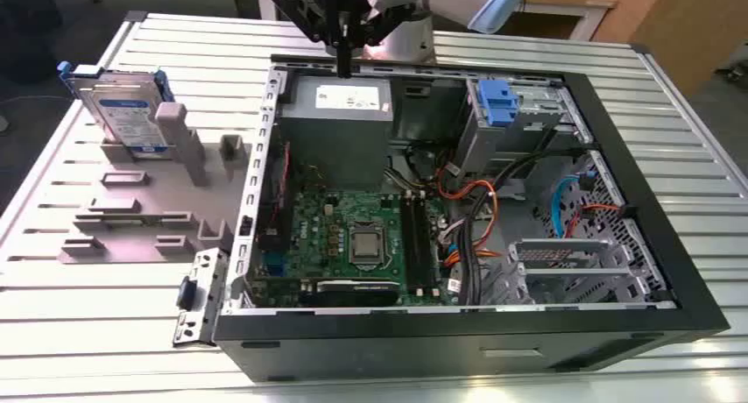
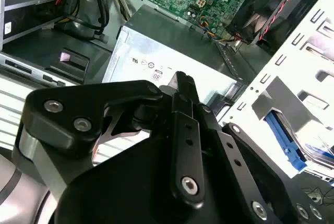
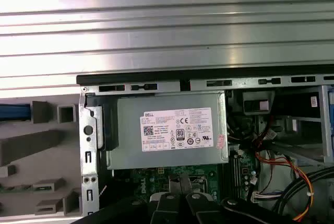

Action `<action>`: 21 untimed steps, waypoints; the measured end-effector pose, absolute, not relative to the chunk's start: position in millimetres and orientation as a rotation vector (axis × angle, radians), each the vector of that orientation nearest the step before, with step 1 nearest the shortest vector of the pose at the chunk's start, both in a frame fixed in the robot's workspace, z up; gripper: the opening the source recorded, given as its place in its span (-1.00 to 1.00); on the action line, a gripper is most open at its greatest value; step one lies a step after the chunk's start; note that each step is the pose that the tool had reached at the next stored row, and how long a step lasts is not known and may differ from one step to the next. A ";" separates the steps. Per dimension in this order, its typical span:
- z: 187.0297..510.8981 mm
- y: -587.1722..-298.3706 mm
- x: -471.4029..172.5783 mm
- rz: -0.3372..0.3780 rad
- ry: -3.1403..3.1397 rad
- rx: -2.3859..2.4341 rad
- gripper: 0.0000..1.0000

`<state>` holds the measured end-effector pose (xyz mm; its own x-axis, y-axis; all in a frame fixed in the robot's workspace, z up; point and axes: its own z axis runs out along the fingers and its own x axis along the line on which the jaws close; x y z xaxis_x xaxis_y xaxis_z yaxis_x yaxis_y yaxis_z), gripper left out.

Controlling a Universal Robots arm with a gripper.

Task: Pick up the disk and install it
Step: 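Reach for the disk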

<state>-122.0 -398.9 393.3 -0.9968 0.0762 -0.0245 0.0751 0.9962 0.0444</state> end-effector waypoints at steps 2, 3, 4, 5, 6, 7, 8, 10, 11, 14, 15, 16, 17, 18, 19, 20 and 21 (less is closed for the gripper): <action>393.3 -398.9 -122.0 0.068 3.113 0.118 -0.79; 393.3 -398.9 -122.0 0.068 3.112 0.118 -0.79; 393.3 -398.9 -122.1 0.068 3.112 0.118 -0.79; 393.3 -398.9 -122.3 0.068 3.113 0.118 -0.79; 393.3 -398.9 -122.5 0.067 3.113 0.118 -0.79; 393.3 -398.9 -122.7 0.068 3.113 0.118 -0.79; 393.3 -398.9 -122.8 0.068 3.112 0.118 -0.79; 393.3 -398.9 -123.3 0.068 3.113 0.118 -0.79; 393.3 -398.9 -123.6 0.068 3.112 0.118 -0.79; 393.3 -398.9 -124.4 0.068 3.112 0.118 -0.79; 393.4 -398.9 -124.6 0.068 3.113 0.118 -0.79; 393.3 -398.9 -127.9 0.068 3.113 0.118 -0.79; 393.3 -398.9 -130.1 0.068 3.113 0.118 -0.79; 393.3 -398.9 -130.2 0.068 3.113 0.118 -0.79; 393.3 -398.9 -130.4 0.068 3.112 0.118 -0.79; 393.3 -398.9 -130.6 0.068 3.112 0.118 -0.79; 393.3 -398.9 -131.0 0.068 3.112 0.118 -0.79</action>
